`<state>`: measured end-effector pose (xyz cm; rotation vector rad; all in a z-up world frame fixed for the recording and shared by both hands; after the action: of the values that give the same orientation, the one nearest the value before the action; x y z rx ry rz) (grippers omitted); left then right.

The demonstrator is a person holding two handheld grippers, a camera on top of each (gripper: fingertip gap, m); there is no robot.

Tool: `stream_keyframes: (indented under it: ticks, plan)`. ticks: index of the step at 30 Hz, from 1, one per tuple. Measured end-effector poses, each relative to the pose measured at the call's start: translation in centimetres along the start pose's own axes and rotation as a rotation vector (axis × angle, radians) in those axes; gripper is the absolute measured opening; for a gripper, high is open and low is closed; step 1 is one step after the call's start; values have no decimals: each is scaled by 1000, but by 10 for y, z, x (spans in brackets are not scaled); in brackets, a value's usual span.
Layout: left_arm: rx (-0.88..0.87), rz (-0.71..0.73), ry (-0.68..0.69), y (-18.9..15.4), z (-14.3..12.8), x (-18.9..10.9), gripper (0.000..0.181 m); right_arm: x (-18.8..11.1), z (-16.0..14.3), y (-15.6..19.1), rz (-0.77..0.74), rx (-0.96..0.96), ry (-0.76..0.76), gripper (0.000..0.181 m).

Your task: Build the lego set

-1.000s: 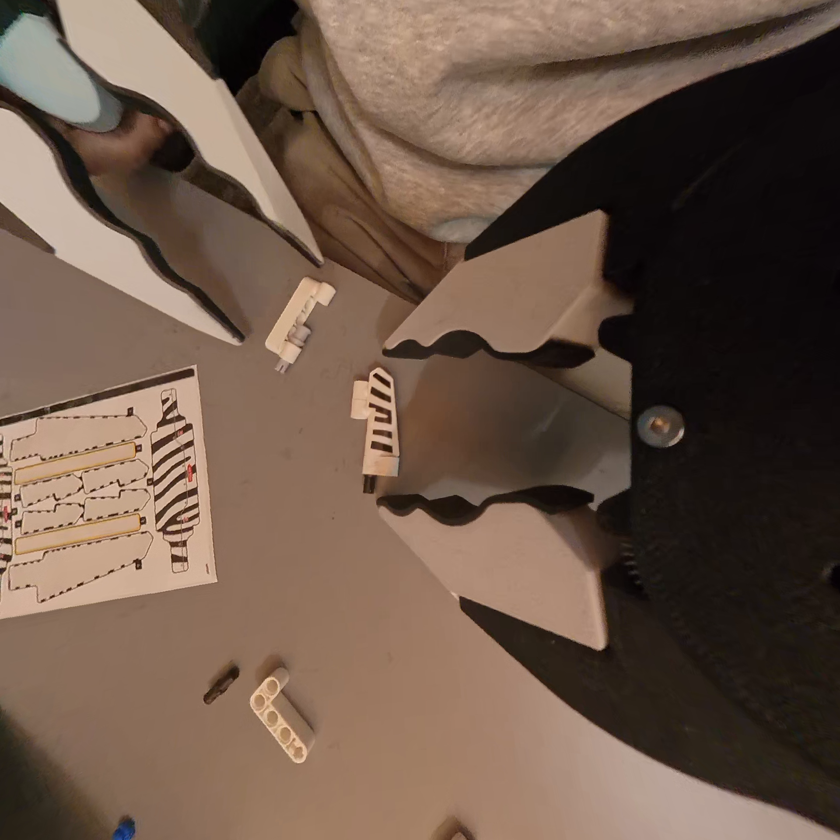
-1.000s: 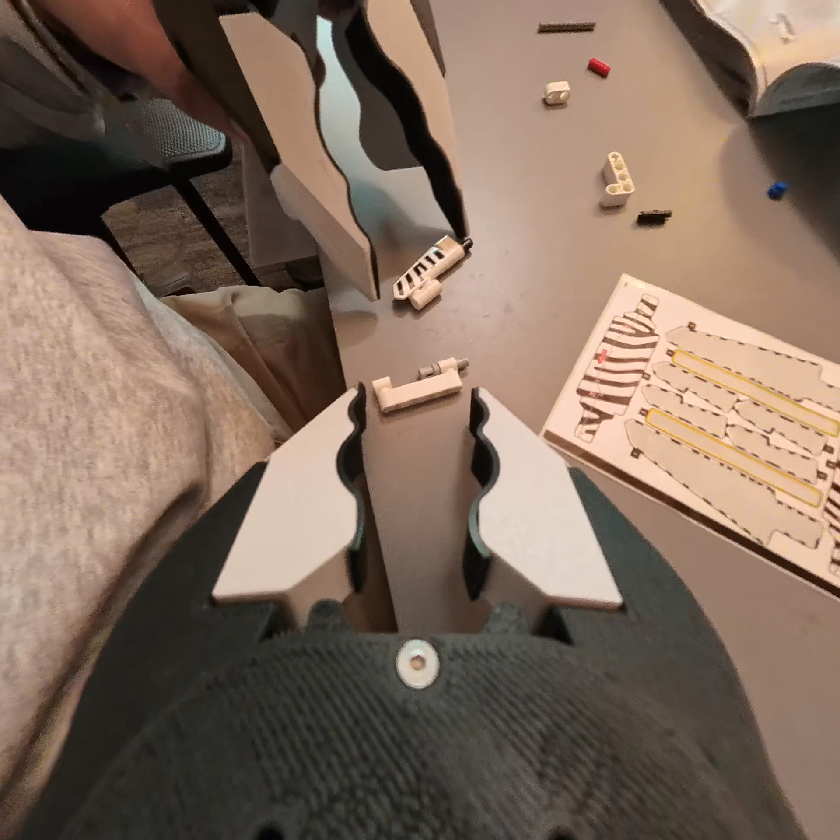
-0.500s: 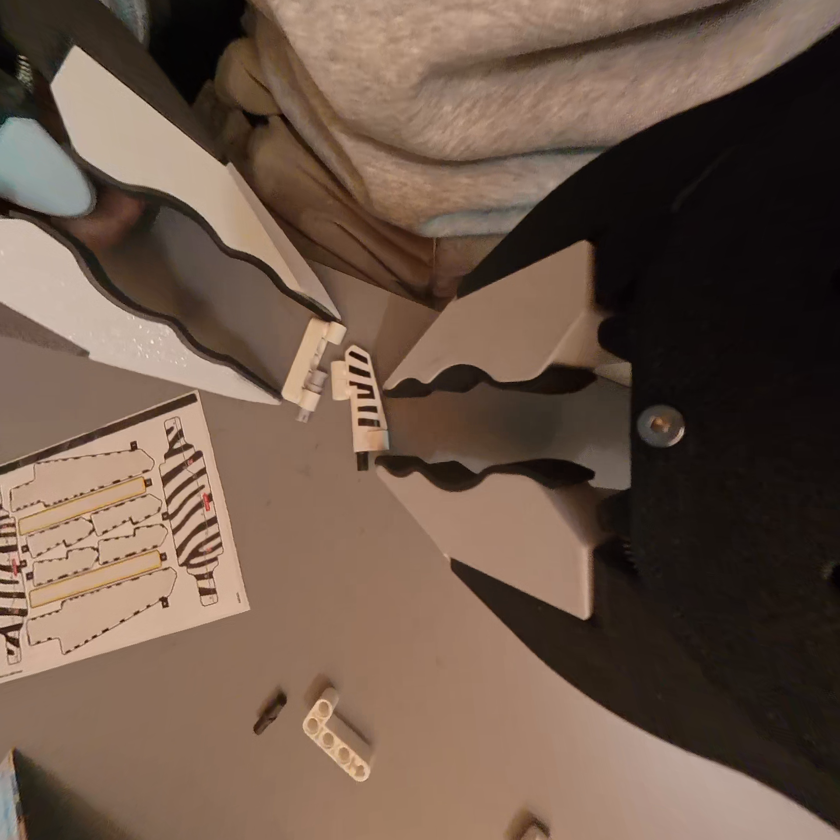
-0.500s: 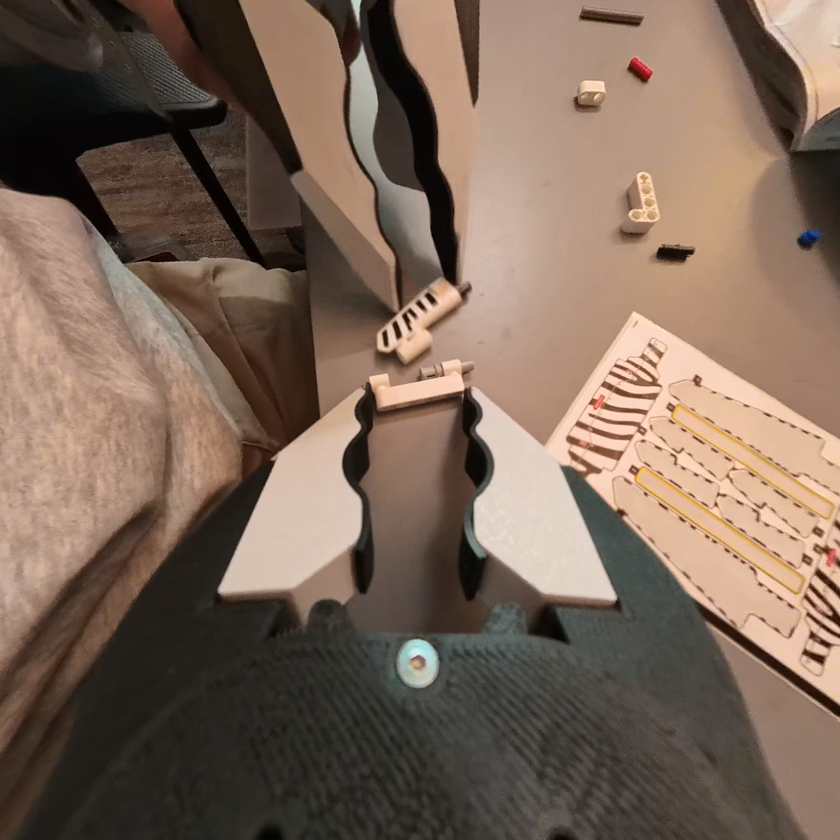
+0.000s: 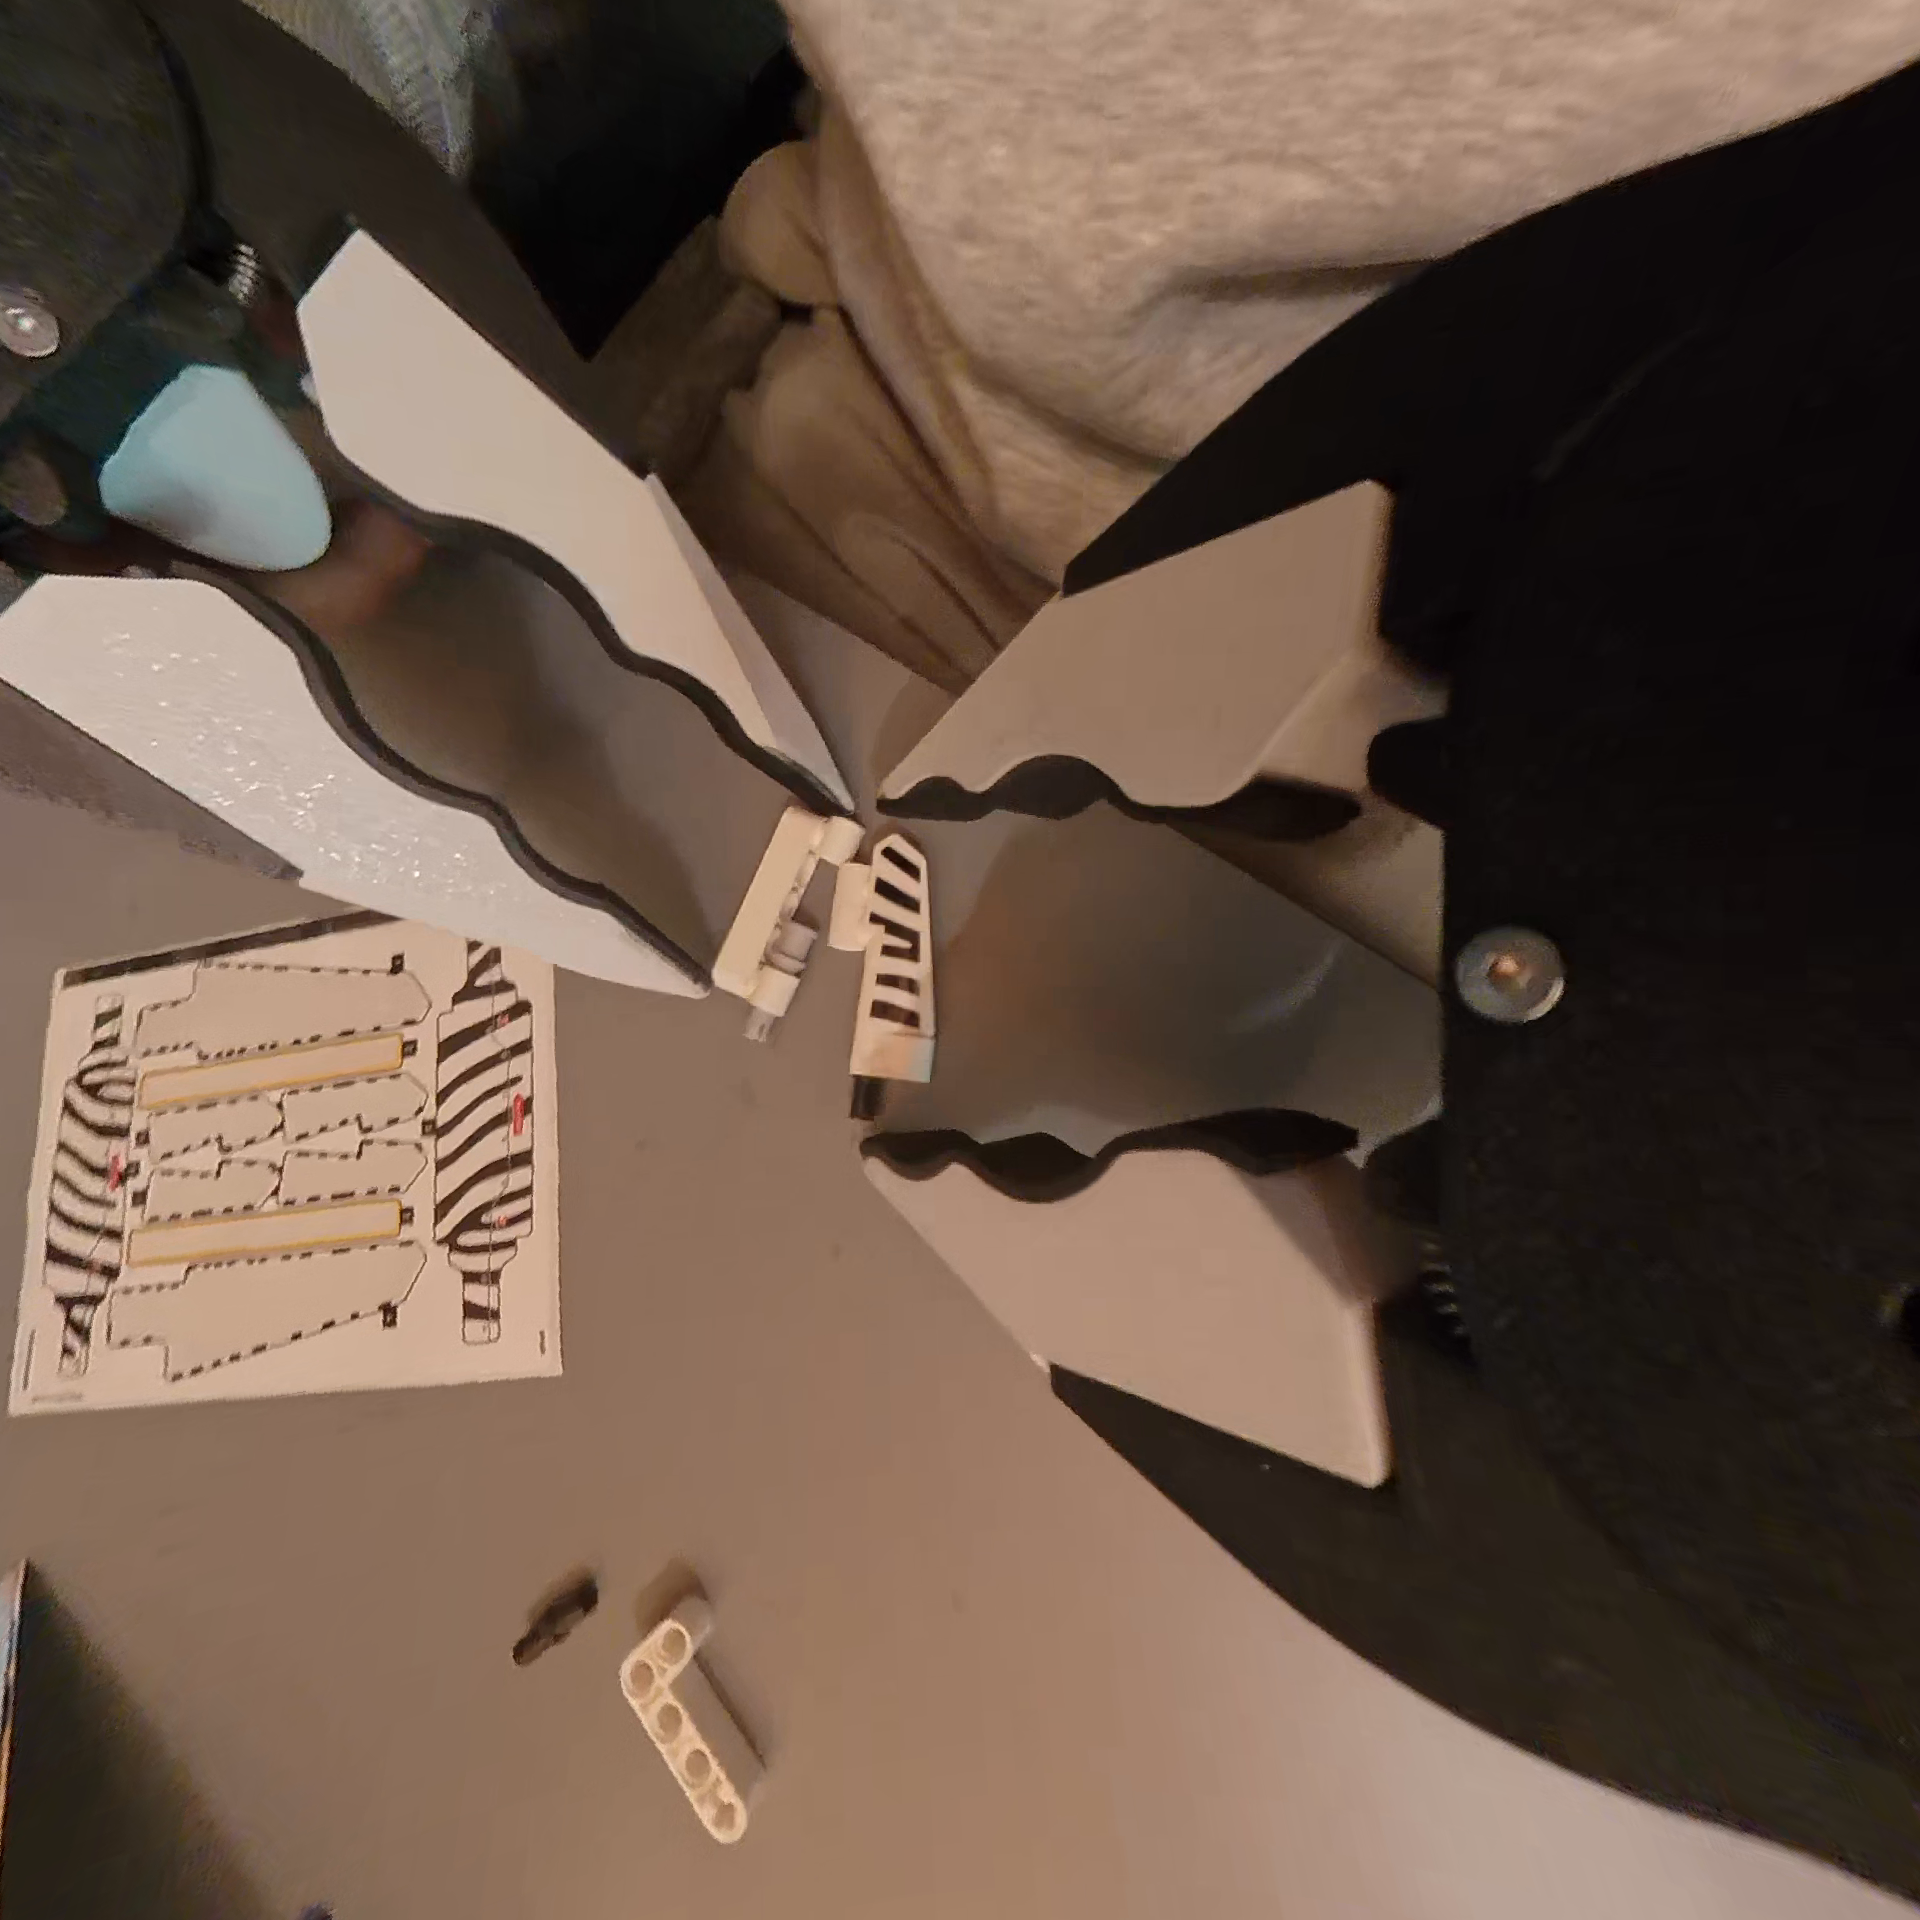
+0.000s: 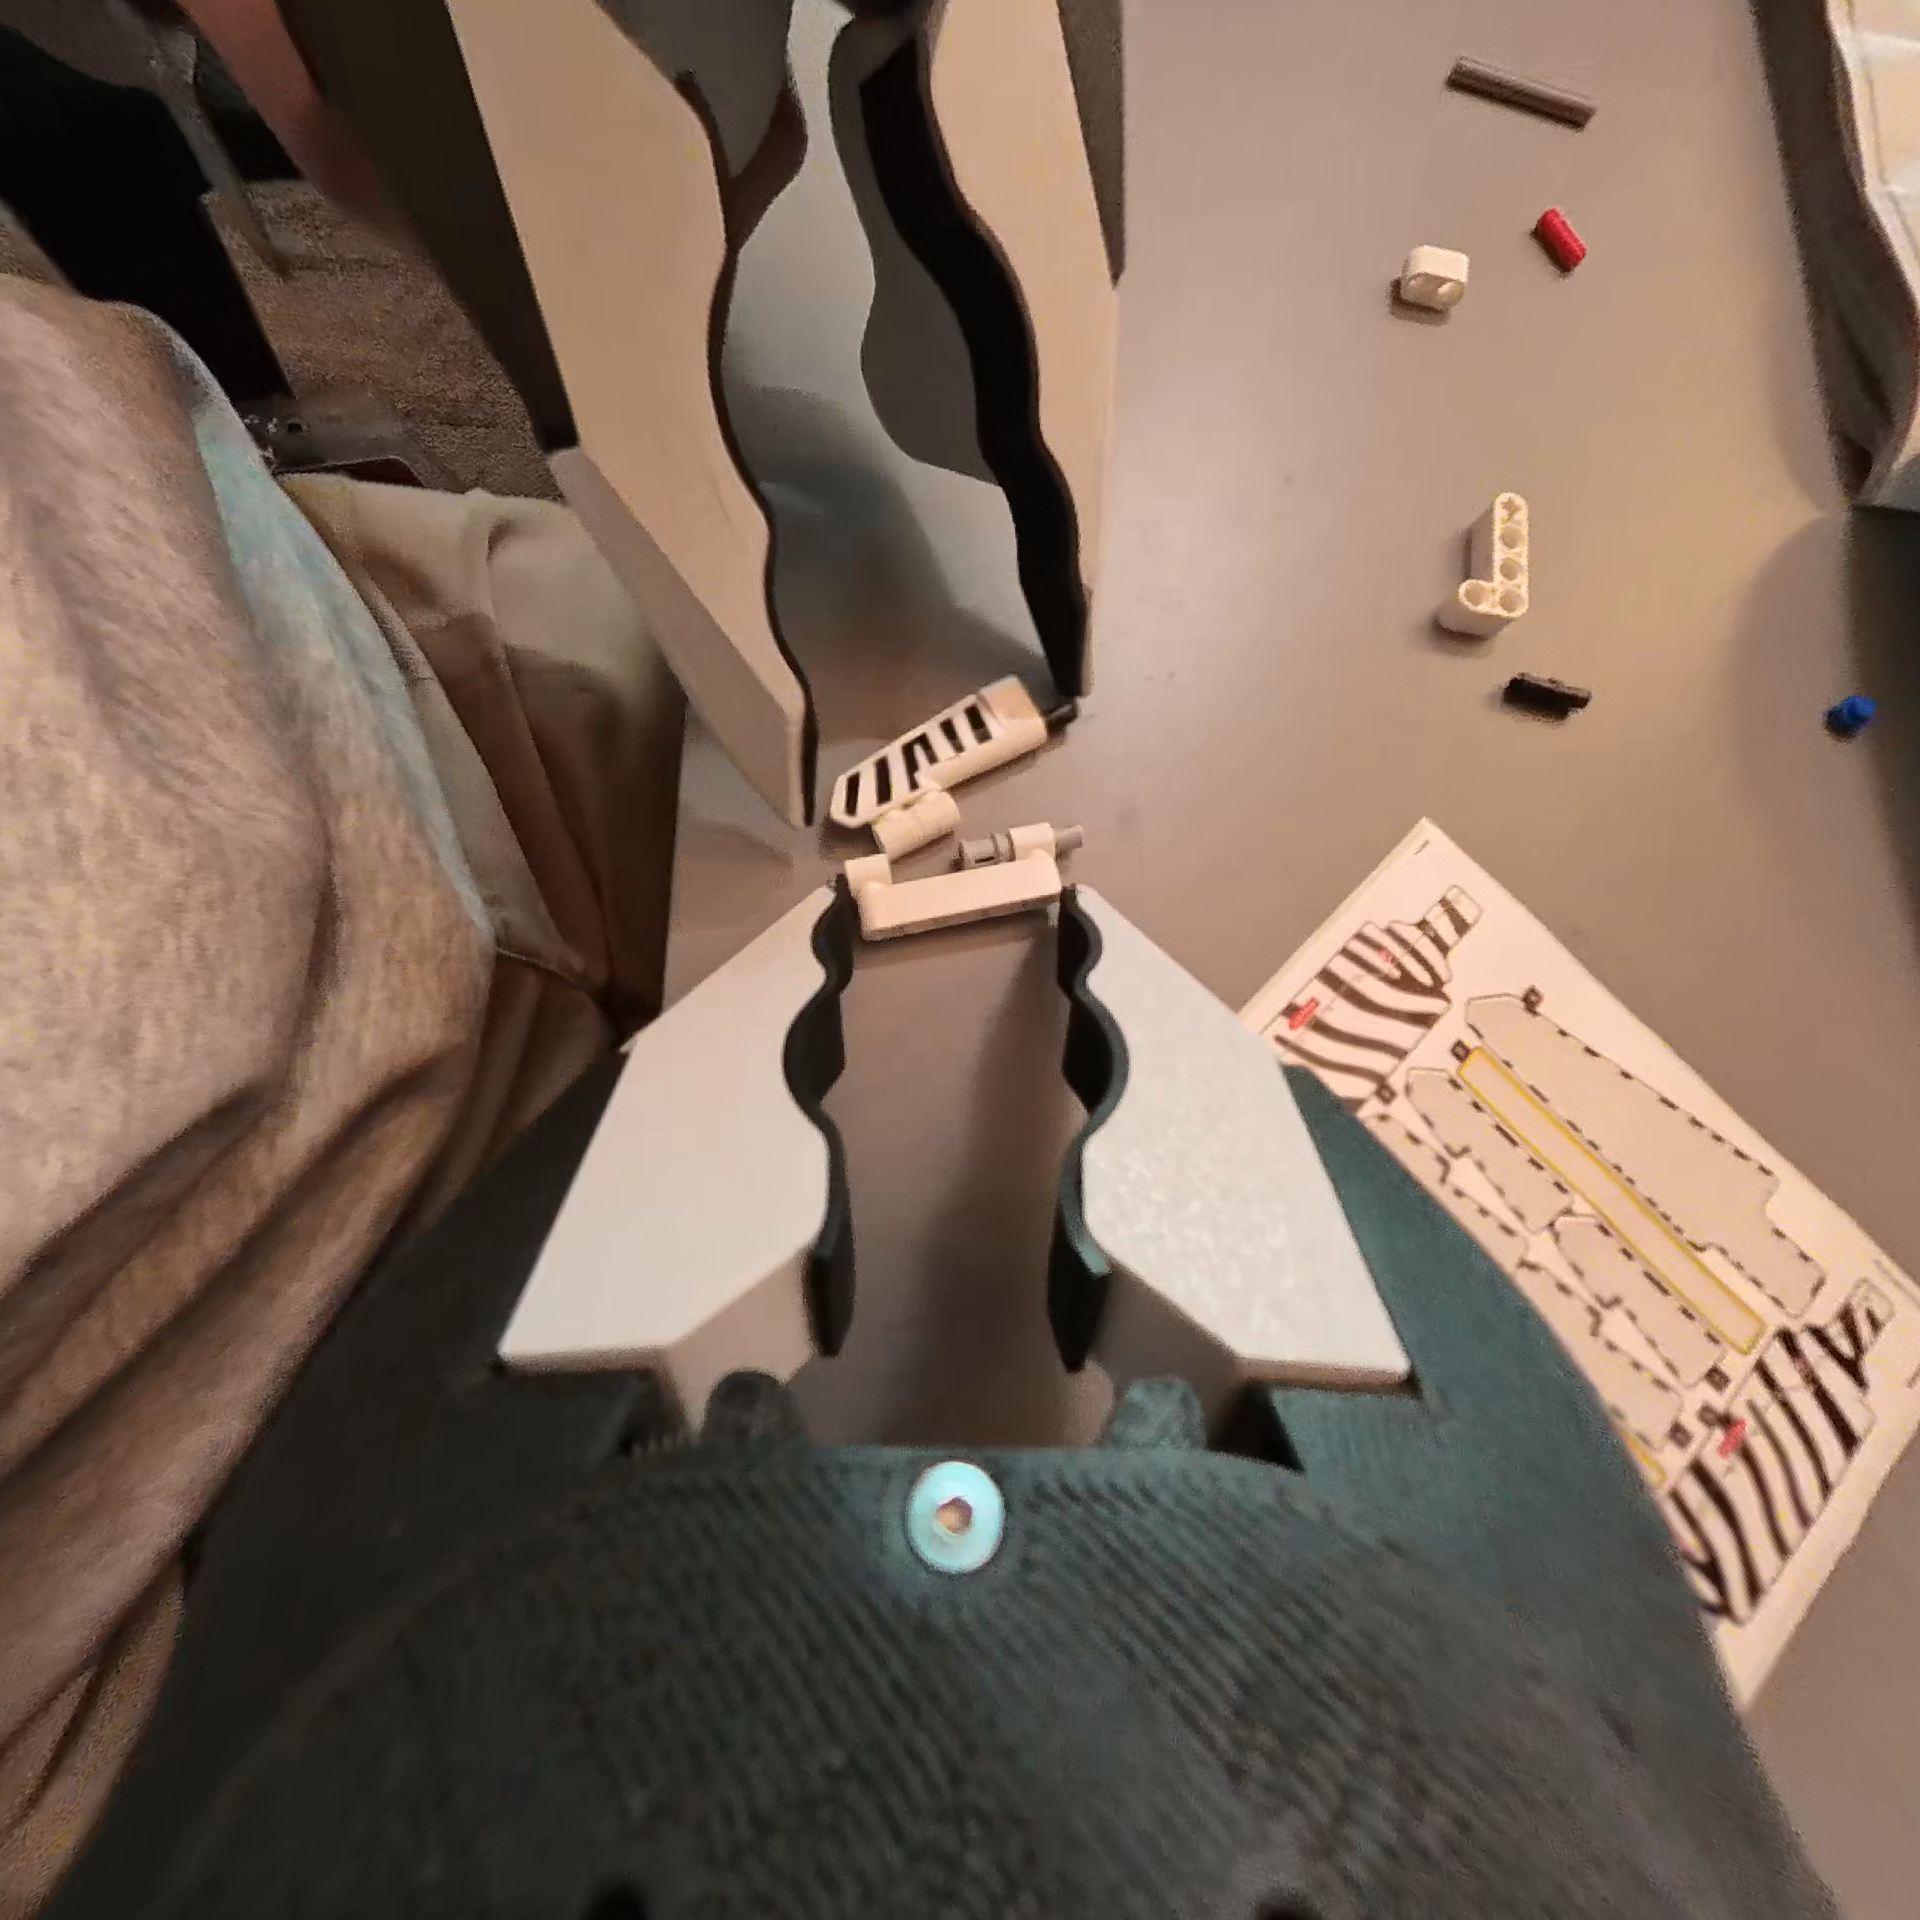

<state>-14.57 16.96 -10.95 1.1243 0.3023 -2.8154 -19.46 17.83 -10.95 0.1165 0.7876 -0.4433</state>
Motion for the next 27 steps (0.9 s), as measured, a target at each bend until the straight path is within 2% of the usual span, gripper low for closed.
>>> stream_keyframes:
  ticks: [6,10,13,17,27]
  plan:
    - [-43,44,6,5,0,-1,52,7,7,1,87,-21,-8,39]
    - [-20,49,36,4,-1,-6,62,8,8,-1,75,-31,-7,39]
    - [55,17,24,-3,-1,-12,69,8,8,-1,55,-13,-11,39]
    - [169,32,50,2,-8,-11,70,9,10,2,39,8,-28,39]
    - [293,-39,39,0,-8,-7,66,10,12,1,10,69,-26,39]
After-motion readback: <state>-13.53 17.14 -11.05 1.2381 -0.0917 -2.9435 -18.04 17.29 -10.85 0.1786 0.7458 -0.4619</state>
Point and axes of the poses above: each gripper's, where its closed fingertips meet, x out along the fingers, z out of its top, y = z × x across the jaws, the point moved 3 cm from there along -x, back along the fingers, and after that the axes turned 2 degrees about z, right-handed, at the moved point
